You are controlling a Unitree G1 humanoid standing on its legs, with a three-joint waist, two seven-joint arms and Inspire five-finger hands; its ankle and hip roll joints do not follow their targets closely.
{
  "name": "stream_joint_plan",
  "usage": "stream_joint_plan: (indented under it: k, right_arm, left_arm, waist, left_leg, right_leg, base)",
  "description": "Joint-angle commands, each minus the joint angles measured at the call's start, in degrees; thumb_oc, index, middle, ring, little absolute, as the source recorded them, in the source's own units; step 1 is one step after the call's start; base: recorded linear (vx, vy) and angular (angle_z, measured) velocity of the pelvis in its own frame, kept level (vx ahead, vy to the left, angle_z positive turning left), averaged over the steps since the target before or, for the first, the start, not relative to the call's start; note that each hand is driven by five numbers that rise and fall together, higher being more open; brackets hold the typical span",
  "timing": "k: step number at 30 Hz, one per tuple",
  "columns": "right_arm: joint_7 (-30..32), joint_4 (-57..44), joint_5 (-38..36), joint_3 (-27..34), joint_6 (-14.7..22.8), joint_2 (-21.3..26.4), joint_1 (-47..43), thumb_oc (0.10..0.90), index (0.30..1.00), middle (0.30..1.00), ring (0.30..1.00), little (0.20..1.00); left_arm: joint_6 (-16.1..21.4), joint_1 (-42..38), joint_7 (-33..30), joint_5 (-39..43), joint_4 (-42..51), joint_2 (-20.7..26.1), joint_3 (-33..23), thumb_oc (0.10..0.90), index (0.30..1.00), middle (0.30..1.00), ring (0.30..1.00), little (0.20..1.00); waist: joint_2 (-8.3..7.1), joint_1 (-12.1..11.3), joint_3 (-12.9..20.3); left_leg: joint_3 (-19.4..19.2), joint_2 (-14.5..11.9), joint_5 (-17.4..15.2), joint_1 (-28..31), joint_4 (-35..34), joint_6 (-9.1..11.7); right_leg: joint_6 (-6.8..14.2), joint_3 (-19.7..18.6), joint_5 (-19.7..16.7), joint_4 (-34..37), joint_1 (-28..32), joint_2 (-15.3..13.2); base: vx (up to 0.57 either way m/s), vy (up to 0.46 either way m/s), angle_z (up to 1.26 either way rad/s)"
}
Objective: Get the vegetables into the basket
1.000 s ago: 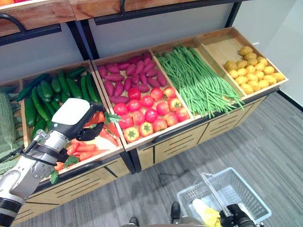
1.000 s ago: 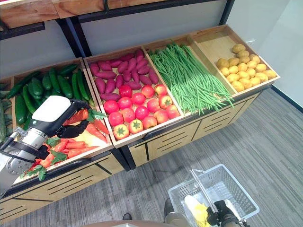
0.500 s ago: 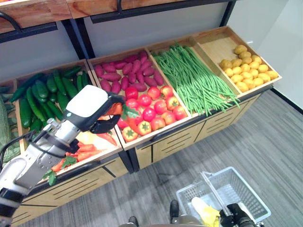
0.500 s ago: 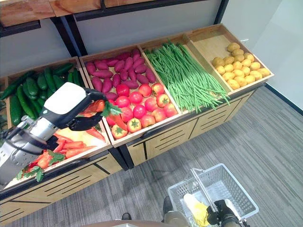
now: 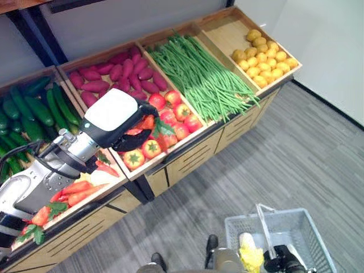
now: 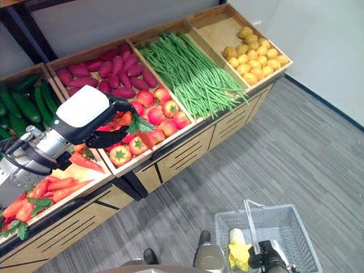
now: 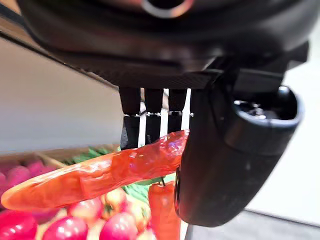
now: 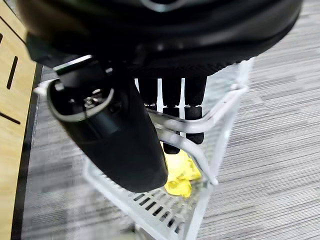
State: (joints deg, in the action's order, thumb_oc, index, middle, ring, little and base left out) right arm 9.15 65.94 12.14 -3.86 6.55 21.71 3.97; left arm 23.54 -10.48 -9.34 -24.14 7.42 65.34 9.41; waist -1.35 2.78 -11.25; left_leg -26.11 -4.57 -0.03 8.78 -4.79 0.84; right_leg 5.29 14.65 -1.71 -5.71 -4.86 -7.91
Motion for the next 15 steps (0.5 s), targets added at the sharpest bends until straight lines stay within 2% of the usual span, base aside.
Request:
stream_joint_plan:
  k: [1, 5, 9, 12, 14, 15]
  right_arm:
    - [1.9, -1.0, -0.1, -0.6, 1.7, 2.2, -0.1, 0.4, 0.3, 0.3, 0.3, 0.3]
    - [2.2, -1.3, -0.2, -0.3, 1.7, 2.9, 0.3, 0.4, 0.3, 0.3, 0.3, 0.3]
    - [2.6, -1.6, -0.6, 0.1, 1.8, 3.8, 0.5, 0.4, 0.3, 0.3, 0.3, 0.3]
    - [3.1, -1.2, -1.0, 0.6, 1.9, 4.3, 0.1, 0.4, 0.3, 0.3, 0.3, 0.3]
    - [3.5, -1.6, -1.3, 0.5, 2.2, 5.4, -0.7, 0.4, 0.3, 0.3, 0.3, 0.3]
    - [3.5, -1.6, -1.4, 0.5, 2.2, 5.5, -0.8, 0.4, 0.3, 0.3, 0.3, 0.3]
  left_arm:
    - [1.4, -2.7, -2.8, 4.9, 4.9, -0.4, -6.7, 0.4, 0.3, 0.3, 0.3, 0.3]
    - [1.5, -2.2, -2.6, 5.2, 4.7, -2.0, -6.3, 0.4, 0.3, 0.3, 0.3, 0.3]
    - [1.4, -3.3, -2.6, 5.6, 4.3, -3.9, -5.1, 0.4, 0.3, 0.3, 0.3, 0.3]
    - [1.4, -4.8, -2.7, 5.9, 4.0, -4.9, -3.8, 0.4, 0.3, 0.3, 0.3, 0.3]
    - [1.4, -5.6, -3.3, 6.2, 3.9, -6.0, -3.2, 0.4, 0.3, 0.3, 0.3, 0.3]
    - [1.4, -5.6, -3.3, 6.2, 3.9, -6.1, -3.2, 0.4, 0.3, 0.3, 0.3, 0.3]
  waist:
    - [-2.46, 1.6, 5.5]
    - [-1.7, 2.3, 5.5]
    - [-0.61, 3.1, 5.0]
    - [-0.17, 3.3, 4.5]
    - [0.06, 3.0, 3.5]
    - [0.12, 3.0, 3.5]
  left_leg:
    - [2.0, 1.4, -1.2, -2.7, 2.2, 0.8]
    - [1.3, 0.1, 0.0, -2.1, 1.9, 2.2]
    - [1.6, -1.6, 1.2, -2.5, 2.7, 3.6]
    - [2.2, -2.5, 1.2, -3.7, 4.9, 4.2]
    - [4.8, -3.3, 0.5, -5.3, 10.4, 5.2]
    - [4.8, -3.4, 0.3, -5.3, 10.6, 5.2]
  right_leg:
    - [4.4, -0.4, -4.6, 3.8, 3.2, -3.5]
    - [3.9, -0.8, -4.2, 6.8, 4.9, -1.6]
    - [2.7, -1.3, -3.1, 6.6, 5.1, -0.1]
    - [2.0, -1.0, -2.5, 6.3, 5.2, 0.3]
    - [0.9, -2.2, -1.9, 6.3, 5.5, 1.1]
    - [0.9, -2.2, -1.9, 6.3, 5.5, 1.2]
  base:
    - [0.04, -0.146, -0.4]
    - [0.02, -0.158, -0.27]
    - [-0.01, -0.167, -0.15]
    - [-0.03, -0.145, -0.06]
    - [-0.02, -0.157, 0.03]
    - [-0.02, -0.048, -0.25]
